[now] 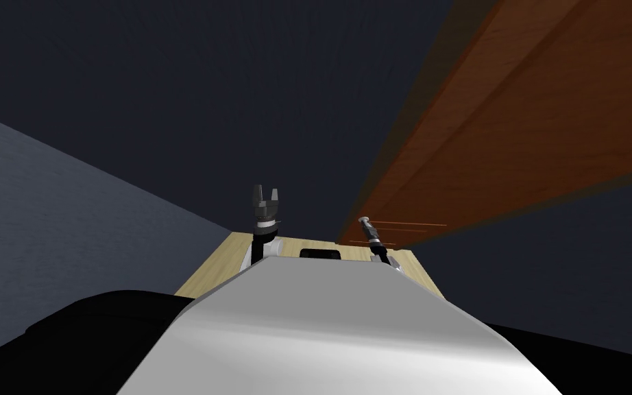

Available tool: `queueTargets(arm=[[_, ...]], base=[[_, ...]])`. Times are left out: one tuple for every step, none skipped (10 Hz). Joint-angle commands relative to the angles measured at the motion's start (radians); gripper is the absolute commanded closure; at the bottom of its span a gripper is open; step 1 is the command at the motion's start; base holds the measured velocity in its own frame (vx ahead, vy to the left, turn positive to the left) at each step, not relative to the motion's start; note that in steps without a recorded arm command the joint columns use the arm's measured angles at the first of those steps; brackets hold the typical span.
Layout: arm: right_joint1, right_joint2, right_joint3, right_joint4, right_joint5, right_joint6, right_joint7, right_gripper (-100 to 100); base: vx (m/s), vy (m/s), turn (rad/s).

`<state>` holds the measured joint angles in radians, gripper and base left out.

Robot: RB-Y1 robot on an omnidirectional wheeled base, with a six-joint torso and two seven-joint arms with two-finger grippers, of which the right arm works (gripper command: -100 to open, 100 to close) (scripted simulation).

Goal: Pull the door open

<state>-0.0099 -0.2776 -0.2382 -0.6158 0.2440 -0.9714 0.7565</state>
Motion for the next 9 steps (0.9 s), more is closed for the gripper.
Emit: queueTargets(arm=[[0.001, 0.004, 0.007, 0.002, -0.005, 0.0, -0.035, 100], [0.0, 0.002, 0.015, 0.001, -0.016, 0.001, -0.071, 100], [0.0, 0.002, 0.015, 0.001, -0.016, 0.001, -0.075, 100], [-0.001, 0.0, 0.024, 0.001, -0.028, 0.002, -0.115, 100], [-0.002, -0.002, 0.033, 0.001, -0.039, 0.002, -0.139, 100], [-0.002, -0.002, 0.033, 0.001, -0.039, 0.002, -0.156, 100], [-0.003, -0.004, 0.042, 0.001, -0.051, 0.003, -0.191, 100], [-0.003, -0.004, 0.042, 0.001, -0.051, 0.003, -0.196, 100], [-0.004, -0.006, 0.051, 0.0, -0.062, 0.004, -0.235, 100]], base=[[-0.02, -0.005, 0.012], [-0.026, -0.007, 0.019], [-0.026, -0.011, 0.015], [-0.029, -0.011, 0.024], [-0.033, -0.019, 0.035], [-0.027, -0.015, 0.013], [-0.029, -0.006, 0.021], [-0.024, -0.003, 0.014], [-0.026, -0.009, 0.025]])
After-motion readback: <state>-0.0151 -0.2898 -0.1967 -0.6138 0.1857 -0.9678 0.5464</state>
